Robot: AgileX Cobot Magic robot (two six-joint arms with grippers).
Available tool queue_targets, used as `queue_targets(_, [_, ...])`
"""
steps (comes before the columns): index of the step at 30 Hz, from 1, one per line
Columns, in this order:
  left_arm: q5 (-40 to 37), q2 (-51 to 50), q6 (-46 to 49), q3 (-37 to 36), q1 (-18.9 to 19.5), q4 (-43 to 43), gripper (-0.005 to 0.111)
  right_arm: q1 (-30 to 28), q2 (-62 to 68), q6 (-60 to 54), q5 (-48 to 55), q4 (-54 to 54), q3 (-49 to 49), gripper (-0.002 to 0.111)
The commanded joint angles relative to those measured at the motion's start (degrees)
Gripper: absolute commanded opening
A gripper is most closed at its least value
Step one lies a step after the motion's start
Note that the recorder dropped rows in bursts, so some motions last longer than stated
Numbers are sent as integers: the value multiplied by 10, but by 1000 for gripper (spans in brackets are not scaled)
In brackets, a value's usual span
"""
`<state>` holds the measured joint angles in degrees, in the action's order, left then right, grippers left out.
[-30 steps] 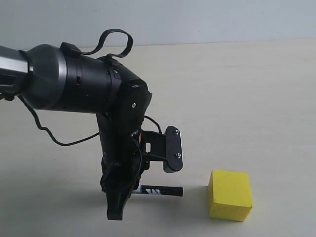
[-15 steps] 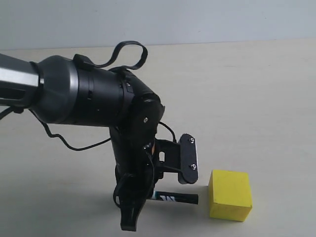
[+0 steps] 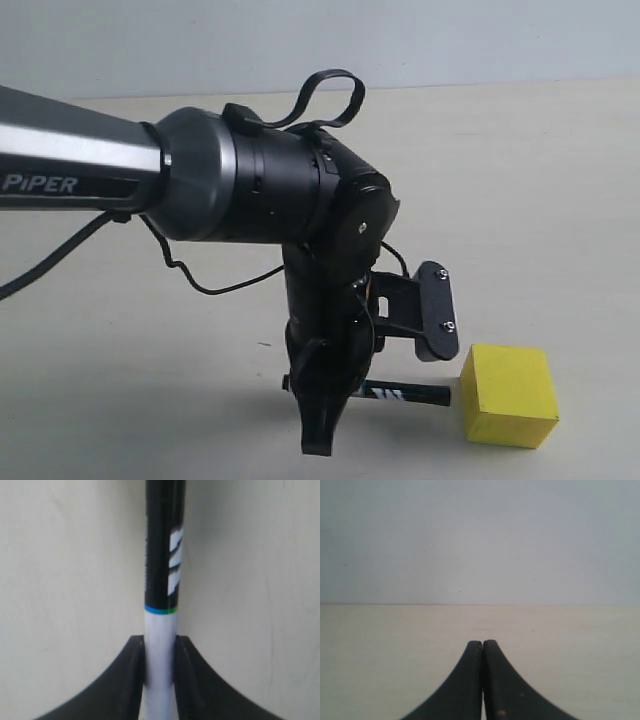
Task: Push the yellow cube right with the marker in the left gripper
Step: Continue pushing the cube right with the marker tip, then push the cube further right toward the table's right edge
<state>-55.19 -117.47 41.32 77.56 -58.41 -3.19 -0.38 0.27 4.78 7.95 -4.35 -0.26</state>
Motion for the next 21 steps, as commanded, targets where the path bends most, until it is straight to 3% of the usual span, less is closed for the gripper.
queue_targets(1, [-58,1,-27,-1,27,2,0,0,-3,0,-3,-1,3,0])
queue_targets(21, [-9,1,-25,-9,24,-6,0,0,-3,0,-3,-1,3,0])
